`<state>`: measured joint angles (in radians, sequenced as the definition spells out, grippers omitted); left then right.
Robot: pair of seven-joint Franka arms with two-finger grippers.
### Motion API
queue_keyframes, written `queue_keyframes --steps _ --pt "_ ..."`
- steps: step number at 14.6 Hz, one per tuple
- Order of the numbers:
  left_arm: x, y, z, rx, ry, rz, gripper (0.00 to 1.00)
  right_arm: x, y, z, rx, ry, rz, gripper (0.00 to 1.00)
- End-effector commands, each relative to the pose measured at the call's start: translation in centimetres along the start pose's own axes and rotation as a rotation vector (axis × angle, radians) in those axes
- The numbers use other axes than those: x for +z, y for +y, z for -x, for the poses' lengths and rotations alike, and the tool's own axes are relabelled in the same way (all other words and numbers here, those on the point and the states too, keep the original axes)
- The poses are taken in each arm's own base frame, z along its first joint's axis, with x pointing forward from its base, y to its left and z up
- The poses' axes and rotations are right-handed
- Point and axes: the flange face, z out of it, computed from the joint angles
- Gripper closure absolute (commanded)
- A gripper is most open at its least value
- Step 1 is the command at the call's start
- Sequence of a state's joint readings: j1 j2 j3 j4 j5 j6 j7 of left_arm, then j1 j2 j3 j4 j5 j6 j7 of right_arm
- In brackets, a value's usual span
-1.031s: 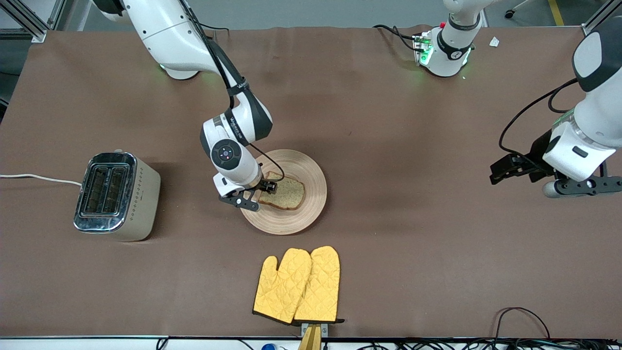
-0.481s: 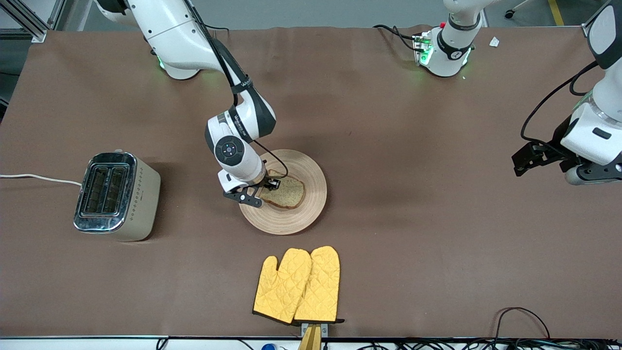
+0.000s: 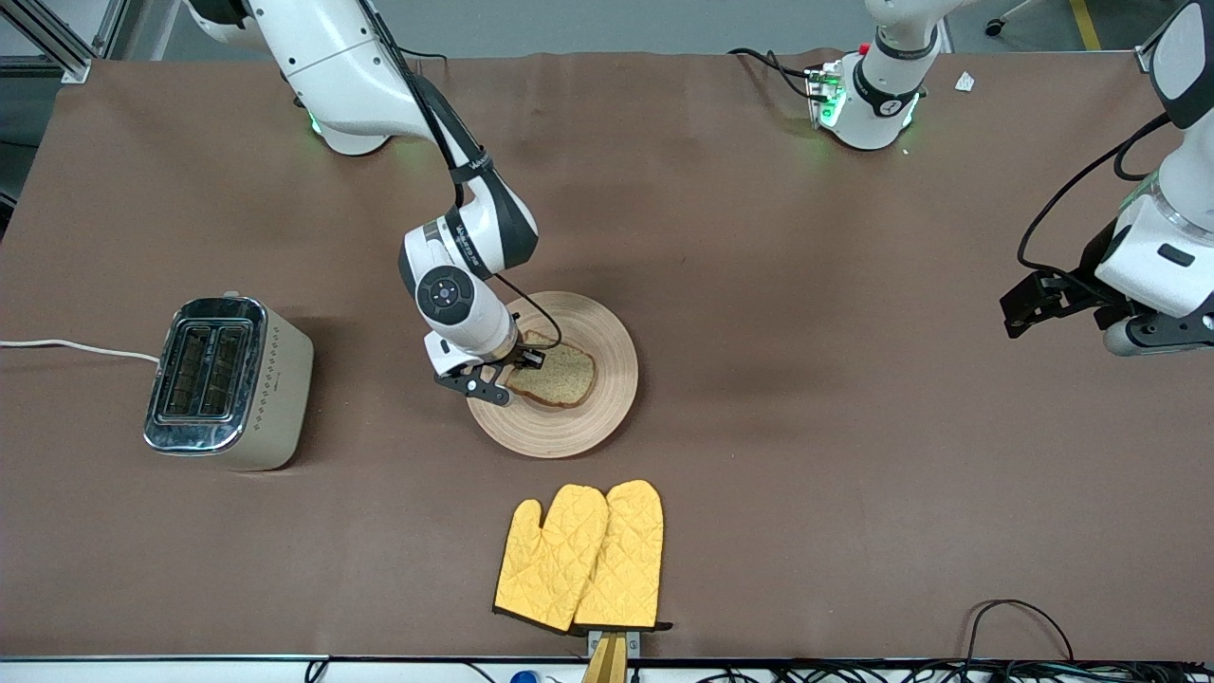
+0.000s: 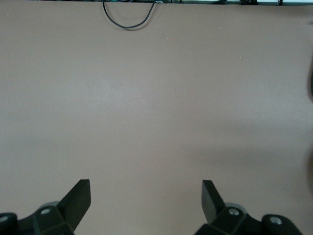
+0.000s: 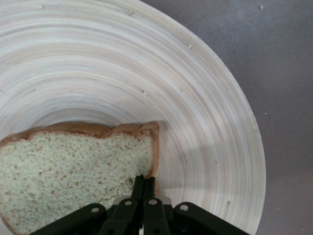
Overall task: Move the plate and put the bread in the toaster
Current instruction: 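Grasp the bread slice on the plate with the right gripper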
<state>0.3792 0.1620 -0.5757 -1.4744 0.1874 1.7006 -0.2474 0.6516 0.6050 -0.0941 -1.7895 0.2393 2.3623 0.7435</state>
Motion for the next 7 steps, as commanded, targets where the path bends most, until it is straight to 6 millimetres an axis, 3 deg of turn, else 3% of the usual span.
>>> queue_keyframes --steps 1,4,7 --pt "-1.6 0.1 0.7 0.006 0.013 -0.031 0.0 -2.5 -0.5 0.1 0.009 -0.001 -0.031 1.0" --pt "-1.9 0.1 0.8 0.006 0.017 -0.033 0.0 -7.1 -1.6 -0.9 0.0 -0.028 -0.018 1.0" --pt "-2.7 0.1 1.3 0.004 0.024 -0.04 0.0 -11.0 -1.3 -2.0 0.002 -0.015 -0.023 1.0"
